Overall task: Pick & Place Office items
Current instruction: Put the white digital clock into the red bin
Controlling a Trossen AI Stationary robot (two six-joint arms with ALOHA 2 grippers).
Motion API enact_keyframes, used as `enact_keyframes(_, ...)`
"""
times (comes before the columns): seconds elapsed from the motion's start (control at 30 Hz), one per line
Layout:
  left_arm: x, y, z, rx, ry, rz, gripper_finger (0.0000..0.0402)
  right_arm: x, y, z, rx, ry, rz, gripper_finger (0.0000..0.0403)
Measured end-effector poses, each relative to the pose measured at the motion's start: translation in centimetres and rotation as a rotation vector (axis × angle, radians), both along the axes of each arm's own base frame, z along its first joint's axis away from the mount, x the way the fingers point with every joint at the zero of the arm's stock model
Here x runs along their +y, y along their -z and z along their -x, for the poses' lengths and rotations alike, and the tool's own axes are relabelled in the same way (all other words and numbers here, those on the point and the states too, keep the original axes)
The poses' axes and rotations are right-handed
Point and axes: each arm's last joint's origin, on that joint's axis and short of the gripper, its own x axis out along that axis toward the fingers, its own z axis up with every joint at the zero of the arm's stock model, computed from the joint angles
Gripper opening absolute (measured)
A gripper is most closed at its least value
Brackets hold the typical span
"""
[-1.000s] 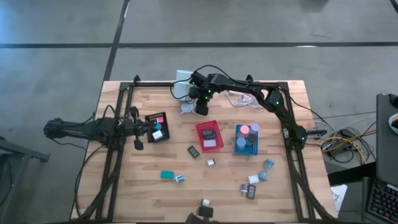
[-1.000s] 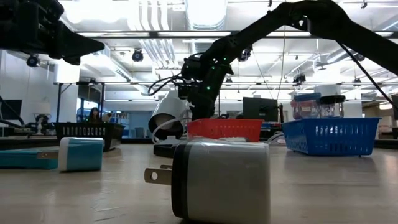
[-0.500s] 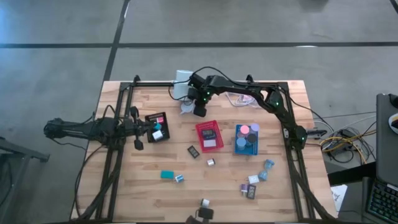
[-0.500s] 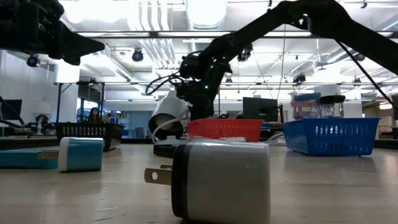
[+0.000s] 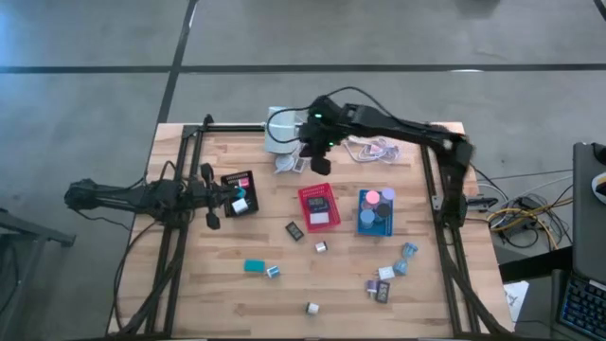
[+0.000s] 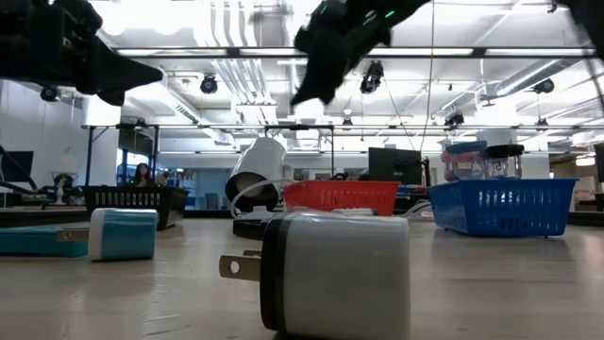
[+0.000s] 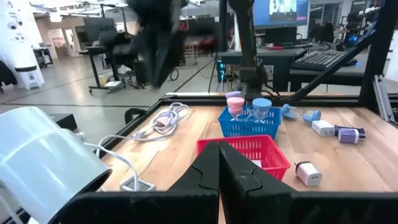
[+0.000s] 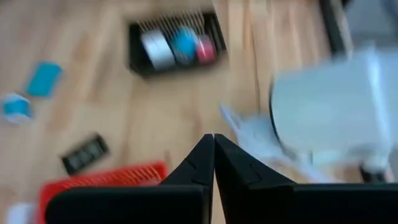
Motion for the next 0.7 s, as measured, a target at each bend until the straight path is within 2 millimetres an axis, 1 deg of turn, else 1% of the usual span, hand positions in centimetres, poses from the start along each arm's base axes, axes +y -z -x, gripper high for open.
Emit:
enact_keyframes(0.07,0.0,0.1,-0.2,0.008,-0.002,-0.001,0.0,1.3,-1.3,1.6,-0.117,-0.029,0.014,0.0008)
enact_keyframes(0.2,-0.1,0.2,-0.9,0.021,-0.009,-0.003,0.0,3.8,-3.0,5.2,-0.322,-0.044,0.024,0.0008)
enact_keyframes(0.33,-0.1,0.0,-1.4,0.024,-0.019,-0.007,0.0,5.8,-3.5,9.5,-0.456,-0.047,0.021,0.0008)
enact_keyframes(0.53,0.0,-0.7,-2.3,0.056,-0.098,0.023,0.0,8.3,-2.9,15.8,-0.634,-0.054,0.023,0.0008)
enact_keyframes(0.63,-0.1,-1.1,-3.2,0.099,-0.103,0.018,0.0,9.5,-1.5,18.2,-0.715,-0.056,0.011,0.0008)
enact_keyframes(0.7,-0.1,-1.4,-4.1,0.143,-0.119,0.01,0.0,10.1,-0.4,19.4,-0.776,-0.06,0.011,0.0008)
